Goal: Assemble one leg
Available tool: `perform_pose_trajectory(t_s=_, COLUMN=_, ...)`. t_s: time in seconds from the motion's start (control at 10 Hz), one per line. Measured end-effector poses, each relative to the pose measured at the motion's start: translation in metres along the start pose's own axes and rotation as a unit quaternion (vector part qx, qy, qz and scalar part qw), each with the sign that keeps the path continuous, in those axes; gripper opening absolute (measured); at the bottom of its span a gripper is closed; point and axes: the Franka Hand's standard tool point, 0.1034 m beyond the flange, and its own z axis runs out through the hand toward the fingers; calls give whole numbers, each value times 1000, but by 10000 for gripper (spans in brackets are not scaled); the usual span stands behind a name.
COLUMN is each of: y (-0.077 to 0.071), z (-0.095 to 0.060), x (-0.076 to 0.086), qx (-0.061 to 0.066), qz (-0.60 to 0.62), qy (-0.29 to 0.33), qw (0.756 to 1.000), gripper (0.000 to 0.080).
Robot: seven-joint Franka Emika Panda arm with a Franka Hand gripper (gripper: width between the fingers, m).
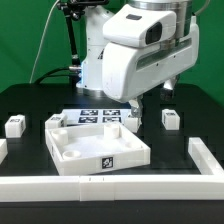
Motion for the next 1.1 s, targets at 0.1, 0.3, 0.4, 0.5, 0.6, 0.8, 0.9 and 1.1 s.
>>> perform_pose_trajectory(t_s=0.1, y=0, z=0, x=0, qx=0, qz=1, qy=0, qw=1000, gripper=650)
perform_pose_trajectory(t_s=0.3, y=0, z=0, x=0, qx=1, qz=2, qy=-1, qw=1000, gripper=650)
perform_pose_trajectory(t_s=0.4, y=0, z=0, x=0, qx=1, qz=2, qy=-1, qw=1000, gripper=650)
perform_pose_trajectory(t_s=0.5, y=0, z=0, x=0, qx=1, qz=2, qy=-1, qw=1000, gripper=650)
perform_pose_trajectory(t_s=0.6, y=0, z=0, x=0, qx=1, qz=2, qy=-1, qw=1000, gripper=650)
perform_pose_trajectory(t_s=0.8, y=0, z=0, x=0, qx=1, qz=2, qy=-1, qw=1000, gripper=650)
perform_pose_trajectory(t_s=0.9, y=0, z=0, x=0, qx=1, qz=2, qy=-1, qw=1000, gripper=650)
perform_pose_trajectory(t_s=1.1, y=0, z=0, x=0, qx=1, qz=2, qy=-1, qw=1000, gripper=650)
